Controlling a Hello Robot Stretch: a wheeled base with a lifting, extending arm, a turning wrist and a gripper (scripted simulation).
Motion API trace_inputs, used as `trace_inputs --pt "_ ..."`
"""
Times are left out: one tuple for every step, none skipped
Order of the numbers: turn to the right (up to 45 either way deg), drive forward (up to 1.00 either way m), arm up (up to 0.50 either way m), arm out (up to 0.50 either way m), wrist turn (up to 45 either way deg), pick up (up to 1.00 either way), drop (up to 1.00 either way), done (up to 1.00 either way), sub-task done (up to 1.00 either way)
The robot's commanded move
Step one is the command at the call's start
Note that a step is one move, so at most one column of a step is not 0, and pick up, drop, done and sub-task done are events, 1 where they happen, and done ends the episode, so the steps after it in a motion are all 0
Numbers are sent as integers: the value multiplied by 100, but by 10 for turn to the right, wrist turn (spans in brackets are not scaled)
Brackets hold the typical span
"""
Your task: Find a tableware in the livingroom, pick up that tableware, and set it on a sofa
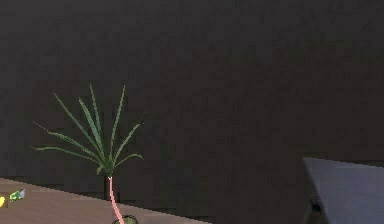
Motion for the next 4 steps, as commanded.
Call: trace_inputs --pt "0 0 50 0 0 0 0 0 0" --pt "0 0 38 0 0 0 0 0 0" --pt "0 0 0 48 0 0 0 0 0" --pt "0 0 0 0 450 0 0 0 0"
